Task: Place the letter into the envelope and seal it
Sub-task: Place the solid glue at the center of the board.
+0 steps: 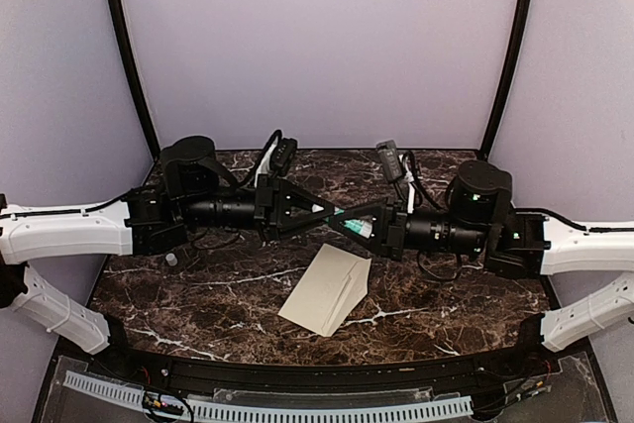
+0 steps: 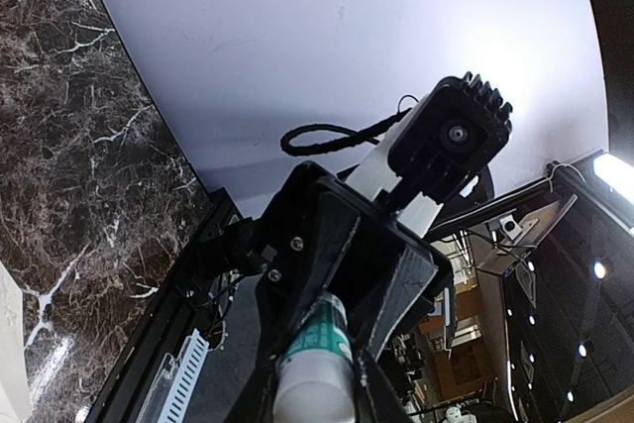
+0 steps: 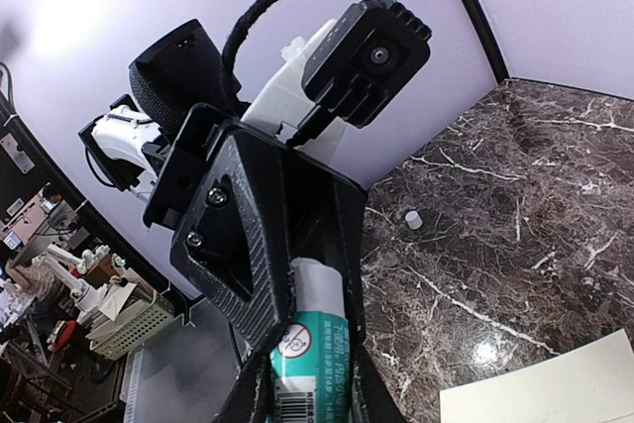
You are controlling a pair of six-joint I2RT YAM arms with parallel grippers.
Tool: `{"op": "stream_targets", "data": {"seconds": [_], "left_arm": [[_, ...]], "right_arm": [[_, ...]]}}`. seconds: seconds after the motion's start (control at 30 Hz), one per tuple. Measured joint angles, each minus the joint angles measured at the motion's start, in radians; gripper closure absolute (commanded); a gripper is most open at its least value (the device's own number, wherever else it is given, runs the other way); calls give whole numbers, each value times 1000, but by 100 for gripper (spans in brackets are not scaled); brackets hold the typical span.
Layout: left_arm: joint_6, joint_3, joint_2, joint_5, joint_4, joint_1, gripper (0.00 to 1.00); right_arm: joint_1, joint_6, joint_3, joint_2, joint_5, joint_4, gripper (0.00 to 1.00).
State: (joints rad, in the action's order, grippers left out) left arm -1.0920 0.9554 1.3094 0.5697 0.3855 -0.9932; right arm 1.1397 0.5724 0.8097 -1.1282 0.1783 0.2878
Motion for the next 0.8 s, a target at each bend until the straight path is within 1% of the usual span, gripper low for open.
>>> {"op": "stream_targets", "data": {"seconds": [0.17,0.2,0.27,0.37,0.47,0.57,0.7,0.8], "left_arm": [[-14,-13,0,-1,23,0,88],[-16,-16,0,-2,28,0,89],[-20,-21,0,-2,38,0,92],[-22,-31,-1,-10,51,0,95],[-10,-40,-14,-35,48,-3,98],[19,-56,-55,-72,9,6,99],[71,-80,-139,-129,-64,66,100],[141,-89,-202,-204,-165,115,100]], "right_arm": [[0,-1,0,-1,3,0,100],[0,-1,0,-1,3,-1,98],[0,-1,0,-1,3,-3,90],[0,0,0,-2,0,-6,68],[0,4,-4,0,-18,-8,51],[0,6,-33,21,-51,-10,42],[-1,15,-79,77,-103,-42,34],[-1,32,-92,113,-155,-84,32]]}}
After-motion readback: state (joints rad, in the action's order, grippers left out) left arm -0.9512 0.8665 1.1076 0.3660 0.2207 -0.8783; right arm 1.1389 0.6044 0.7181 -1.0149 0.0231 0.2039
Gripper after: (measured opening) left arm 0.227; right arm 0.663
